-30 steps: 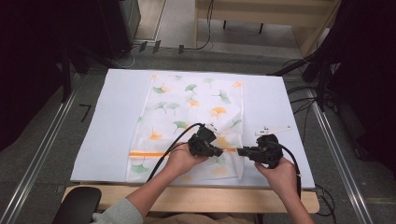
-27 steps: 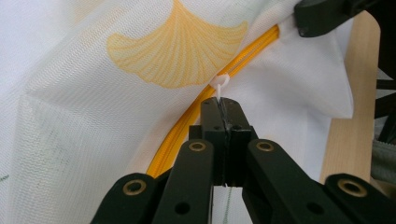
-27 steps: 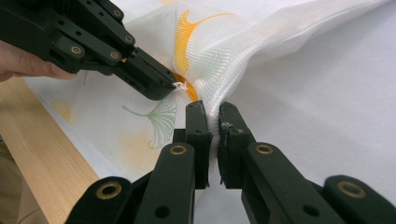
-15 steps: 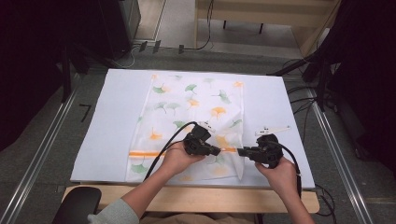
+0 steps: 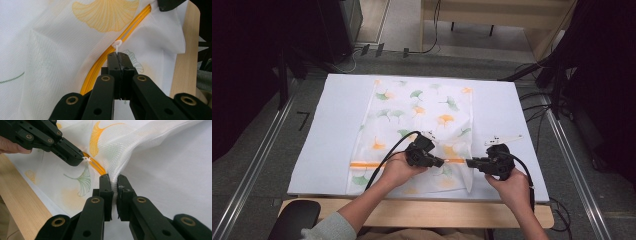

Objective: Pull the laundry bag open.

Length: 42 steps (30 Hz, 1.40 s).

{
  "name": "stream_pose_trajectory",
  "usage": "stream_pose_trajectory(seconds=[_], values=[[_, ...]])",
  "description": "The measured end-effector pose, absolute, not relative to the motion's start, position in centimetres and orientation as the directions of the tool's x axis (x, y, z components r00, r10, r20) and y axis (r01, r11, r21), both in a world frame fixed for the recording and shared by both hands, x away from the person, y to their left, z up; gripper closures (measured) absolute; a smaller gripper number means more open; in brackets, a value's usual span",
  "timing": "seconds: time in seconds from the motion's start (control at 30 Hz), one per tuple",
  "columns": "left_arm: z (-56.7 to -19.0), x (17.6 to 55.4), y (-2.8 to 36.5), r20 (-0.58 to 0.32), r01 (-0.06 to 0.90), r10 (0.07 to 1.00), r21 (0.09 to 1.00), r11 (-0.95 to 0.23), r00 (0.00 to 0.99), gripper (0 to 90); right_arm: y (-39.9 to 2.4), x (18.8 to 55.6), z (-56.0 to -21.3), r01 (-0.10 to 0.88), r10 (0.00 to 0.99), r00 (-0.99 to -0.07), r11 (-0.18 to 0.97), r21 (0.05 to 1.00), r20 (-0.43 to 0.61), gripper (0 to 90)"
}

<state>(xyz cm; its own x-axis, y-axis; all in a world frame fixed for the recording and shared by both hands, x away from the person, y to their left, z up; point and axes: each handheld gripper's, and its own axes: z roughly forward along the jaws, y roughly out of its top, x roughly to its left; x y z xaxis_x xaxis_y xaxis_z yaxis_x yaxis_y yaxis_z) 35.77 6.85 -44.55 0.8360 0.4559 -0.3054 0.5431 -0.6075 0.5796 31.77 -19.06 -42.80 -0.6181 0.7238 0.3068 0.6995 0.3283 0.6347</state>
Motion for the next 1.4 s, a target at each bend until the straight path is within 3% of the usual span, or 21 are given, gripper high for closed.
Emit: stream_pose_trajectory(seconds=[1.4], values=[[-44.7,36.0,8.9,-0.322,0.578,0.486,0.554,-0.599,0.813,90.0,-19.5,31.8,-42.9,0.705,0.725,-0.615,0.33,0.628,0.31,85.6]])
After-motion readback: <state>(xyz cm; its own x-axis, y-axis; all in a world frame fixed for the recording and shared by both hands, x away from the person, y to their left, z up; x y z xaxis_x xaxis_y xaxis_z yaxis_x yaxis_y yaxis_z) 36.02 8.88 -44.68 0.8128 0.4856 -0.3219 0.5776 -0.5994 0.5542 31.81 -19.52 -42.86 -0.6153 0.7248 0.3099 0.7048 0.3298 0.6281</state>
